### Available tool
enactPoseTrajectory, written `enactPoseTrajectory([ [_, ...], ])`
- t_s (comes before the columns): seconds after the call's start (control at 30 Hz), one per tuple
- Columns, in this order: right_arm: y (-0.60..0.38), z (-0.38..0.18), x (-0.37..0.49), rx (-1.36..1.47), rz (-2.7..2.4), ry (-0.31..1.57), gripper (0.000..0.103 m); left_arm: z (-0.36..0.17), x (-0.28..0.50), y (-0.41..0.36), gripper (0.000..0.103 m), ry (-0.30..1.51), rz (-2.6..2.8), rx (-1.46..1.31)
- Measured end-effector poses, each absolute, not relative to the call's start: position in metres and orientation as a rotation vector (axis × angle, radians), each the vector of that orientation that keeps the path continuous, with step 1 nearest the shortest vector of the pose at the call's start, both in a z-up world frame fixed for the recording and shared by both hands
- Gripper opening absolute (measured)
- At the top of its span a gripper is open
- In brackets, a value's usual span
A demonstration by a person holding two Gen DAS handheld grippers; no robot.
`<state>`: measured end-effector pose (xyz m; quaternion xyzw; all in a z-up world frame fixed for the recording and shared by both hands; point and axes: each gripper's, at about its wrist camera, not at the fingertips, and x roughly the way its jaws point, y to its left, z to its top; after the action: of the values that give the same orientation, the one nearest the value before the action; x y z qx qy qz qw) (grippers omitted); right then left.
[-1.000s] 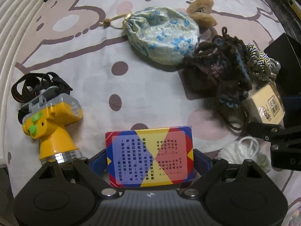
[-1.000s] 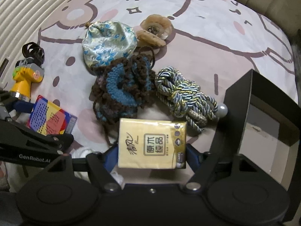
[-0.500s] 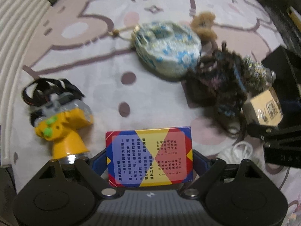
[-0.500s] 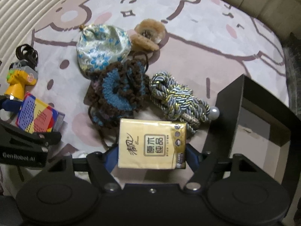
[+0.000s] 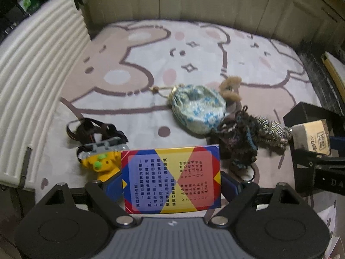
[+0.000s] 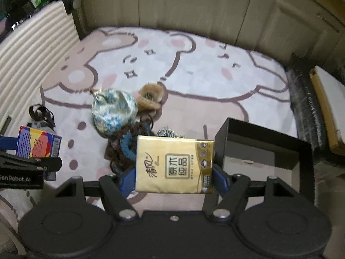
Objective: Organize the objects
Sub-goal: 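Grasp the card box with the left tool while the right tool grasps the tissue pack, then carry the card box and tissue pack over the open black box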
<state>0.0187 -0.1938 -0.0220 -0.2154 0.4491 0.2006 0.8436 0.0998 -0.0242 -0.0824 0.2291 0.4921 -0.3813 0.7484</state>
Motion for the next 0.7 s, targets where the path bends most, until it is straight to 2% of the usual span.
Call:
enactPoseTrajectory([
  [0.7, -0.208, 0.025, -0.011, -0.404, 0.392, 0.85, 0.074, -0.031, 0.081, -0.005, 0.089, 0.938, -0.82, 0.43],
])
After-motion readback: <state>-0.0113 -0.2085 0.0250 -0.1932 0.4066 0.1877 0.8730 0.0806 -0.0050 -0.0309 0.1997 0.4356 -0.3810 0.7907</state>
